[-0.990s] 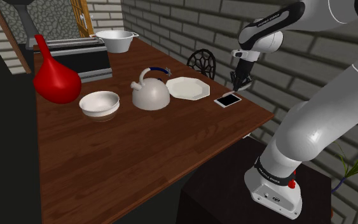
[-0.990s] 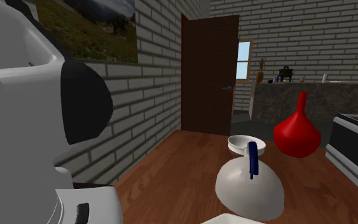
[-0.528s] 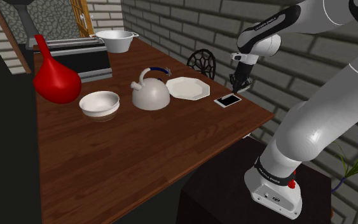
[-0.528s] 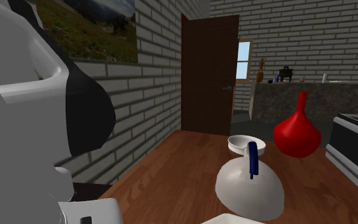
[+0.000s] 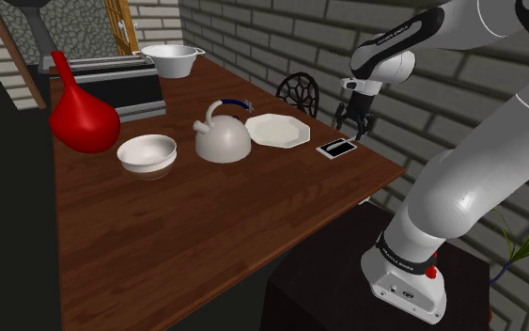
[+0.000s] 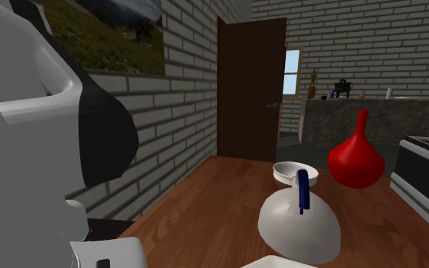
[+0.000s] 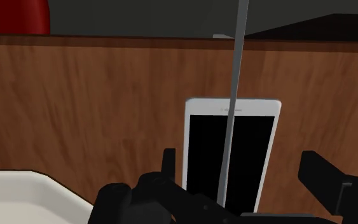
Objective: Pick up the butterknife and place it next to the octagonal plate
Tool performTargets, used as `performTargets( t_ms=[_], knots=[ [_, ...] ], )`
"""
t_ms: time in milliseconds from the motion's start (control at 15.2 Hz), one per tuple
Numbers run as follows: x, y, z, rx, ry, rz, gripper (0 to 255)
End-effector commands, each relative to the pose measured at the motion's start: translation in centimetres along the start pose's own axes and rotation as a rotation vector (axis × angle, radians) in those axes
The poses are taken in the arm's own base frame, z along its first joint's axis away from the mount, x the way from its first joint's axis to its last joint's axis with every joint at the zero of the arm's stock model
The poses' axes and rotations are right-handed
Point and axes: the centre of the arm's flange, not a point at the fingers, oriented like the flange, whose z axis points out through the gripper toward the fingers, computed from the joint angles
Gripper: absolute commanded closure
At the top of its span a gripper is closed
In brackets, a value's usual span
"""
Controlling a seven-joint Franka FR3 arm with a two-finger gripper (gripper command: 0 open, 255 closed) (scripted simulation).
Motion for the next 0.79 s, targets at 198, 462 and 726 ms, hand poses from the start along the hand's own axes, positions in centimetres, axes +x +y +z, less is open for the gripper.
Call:
performTargets(
  t_ms=[198,462,726],
  knots=[
    [0.0,0.0,-5.0,0.000,0.000,0.000,0],
    [0.0,0.0,-5.0,0.000,0.000,0.000,0],
    [0.0,0.0,-5.0,0.000,0.000,0.000,0]
  ],
)
